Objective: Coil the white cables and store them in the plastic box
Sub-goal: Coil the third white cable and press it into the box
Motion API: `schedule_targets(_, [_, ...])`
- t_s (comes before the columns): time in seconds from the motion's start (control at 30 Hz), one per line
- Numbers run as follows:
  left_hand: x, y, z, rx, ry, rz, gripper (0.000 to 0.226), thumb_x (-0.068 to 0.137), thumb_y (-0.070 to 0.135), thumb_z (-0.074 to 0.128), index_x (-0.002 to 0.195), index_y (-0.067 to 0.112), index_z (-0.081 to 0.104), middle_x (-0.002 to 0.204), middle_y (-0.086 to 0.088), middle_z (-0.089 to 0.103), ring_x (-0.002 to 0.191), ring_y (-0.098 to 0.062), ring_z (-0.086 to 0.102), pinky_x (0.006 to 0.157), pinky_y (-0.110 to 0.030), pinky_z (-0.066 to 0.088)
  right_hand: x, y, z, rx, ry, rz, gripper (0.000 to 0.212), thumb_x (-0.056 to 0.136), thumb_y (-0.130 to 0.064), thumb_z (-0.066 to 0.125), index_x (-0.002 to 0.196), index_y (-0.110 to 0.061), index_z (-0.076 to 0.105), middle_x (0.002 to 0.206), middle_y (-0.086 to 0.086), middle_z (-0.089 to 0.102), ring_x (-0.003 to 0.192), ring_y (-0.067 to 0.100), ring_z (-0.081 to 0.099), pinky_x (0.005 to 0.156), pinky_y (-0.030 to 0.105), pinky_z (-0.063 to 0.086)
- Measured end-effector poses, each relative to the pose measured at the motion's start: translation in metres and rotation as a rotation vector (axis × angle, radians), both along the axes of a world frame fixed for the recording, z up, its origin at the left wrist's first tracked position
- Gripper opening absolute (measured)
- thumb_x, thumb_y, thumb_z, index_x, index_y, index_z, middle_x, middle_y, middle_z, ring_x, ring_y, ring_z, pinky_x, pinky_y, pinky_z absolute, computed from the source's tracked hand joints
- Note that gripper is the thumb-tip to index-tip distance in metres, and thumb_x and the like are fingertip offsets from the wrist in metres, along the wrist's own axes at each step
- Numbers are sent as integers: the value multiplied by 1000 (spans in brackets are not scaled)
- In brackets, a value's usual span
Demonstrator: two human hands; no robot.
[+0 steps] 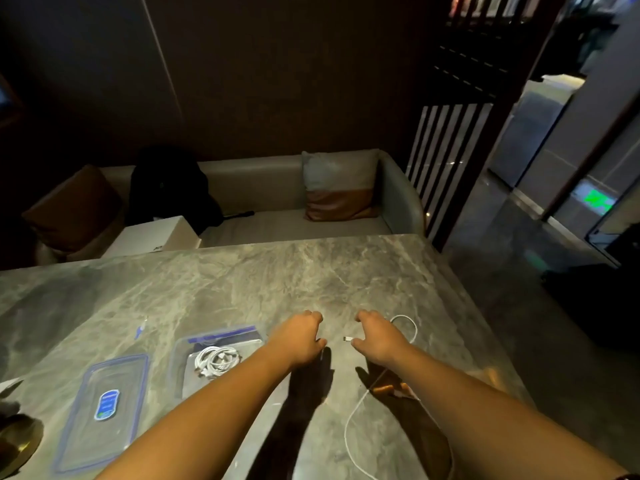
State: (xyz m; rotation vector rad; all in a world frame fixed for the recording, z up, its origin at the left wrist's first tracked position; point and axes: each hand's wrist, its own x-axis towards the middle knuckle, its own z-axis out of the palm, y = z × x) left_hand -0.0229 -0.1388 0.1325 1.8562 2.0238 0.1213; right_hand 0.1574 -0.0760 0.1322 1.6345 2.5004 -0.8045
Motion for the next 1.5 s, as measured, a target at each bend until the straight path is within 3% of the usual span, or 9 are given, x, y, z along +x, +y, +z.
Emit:
schedule_targets(0.3, [40, 52, -41, -60, -77, -79, 41, 90, 32, 60, 121, 6, 57, 118, -15, 62, 107, -32, 60, 88, -39, 50, 52, 43, -43, -42, 3, -25, 41, 87, -23, 65, 126, -13, 55, 124, 10, 58, 113, 28, 59, 93, 34, 46])
schedule_targets(0.47, [46, 66, -65, -109, -109, -111, 24, 87, 28, 60, 102, 8, 59, 105, -14, 63, 98, -33, 60, 78, -37, 49, 53, 65, -68, -19, -26, 93, 35, 85, -20, 67, 119, -17, 59, 123, 7, 58, 114, 26, 55, 97, 33, 43])
schedule_targets(0.73, [53, 66, -101, -36, -123, -132, 21, 86, 28, 50, 101, 21, 64, 101, -2, 61, 91, -21, 55, 77, -35, 50, 44, 93, -102, 50, -61, 247, 30, 81, -11, 57, 110, -18, 60, 119, 4, 52, 117, 24, 46, 97, 34, 41])
schedule_targets(0.8, [55, 72, -108, -12, -135, -122, 20, 87, 27, 52, 102, 21, 63, 101, 0, 58, 92, -20, 54, 77, -33, 50, 44, 97, -108, 56, -70, 223, 24, 77, -9, 59, 99, -15, 63, 112, 6, 55, 110, 27, 49, 90, 37, 42])
schedule_targets(0.9, [56, 82, -119, -15, -147, -95, 17, 87, 25, 54, 100, 21, 65, 100, 0, 57, 95, -21, 53, 78, -35, 51, 45, 99, -122, 125, -5, 157, 13, 61, -4, 62, 71, -12, 61, 85, 8, 59, 78, 33, 60, 63, 36, 47])
schedule_targets(0.97, [56, 87, -124, -15, -158, -81, 14, 88, 24, 57, 99, 21, 65, 100, 1, 57, 96, -21, 53, 78, -36, 51, 45, 100, -125, 141, -8, 137, 13, 57, -2, 66, 61, -13, 59, 76, 6, 59, 66, 30, 60, 53, 34, 44])
schedule_targets(1.17, [54, 90, -131, -12, -204, -50, 11, 89, 28, 62, 83, 22, 54, 91, 3, 56, 89, -20, 51, 71, -31, 45, 39, 106, -114, 74, -19, 77, 6, 71, -16, 71, 70, -21, 69, 91, 4, 65, 86, 27, 62, 70, 37, 49])
schedule_targets(1.4, [54, 83, -124, -40, -230, 16, 23, 89, 25, 62, 74, 27, 44, 82, 6, 55, 79, -15, 50, 64, -28, 41, 42, 102, -114, 52, 122, 78, 11, 67, -29, 72, 66, -20, 65, 82, 5, 64, 76, 29, 62, 70, 26, 38])
schedule_targets(1.5, [54, 79, -115, -41, -269, 51, 26, 89, 24, 60, 70, 27, 43, 76, 8, 53, 72, -14, 49, 58, -26, 33, 42, 98, -106, 103, 229, 59, 13, 64, -32, 68, 64, -20, 64, 78, 1, 62, 72, 25, 60, 68, 28, 48])
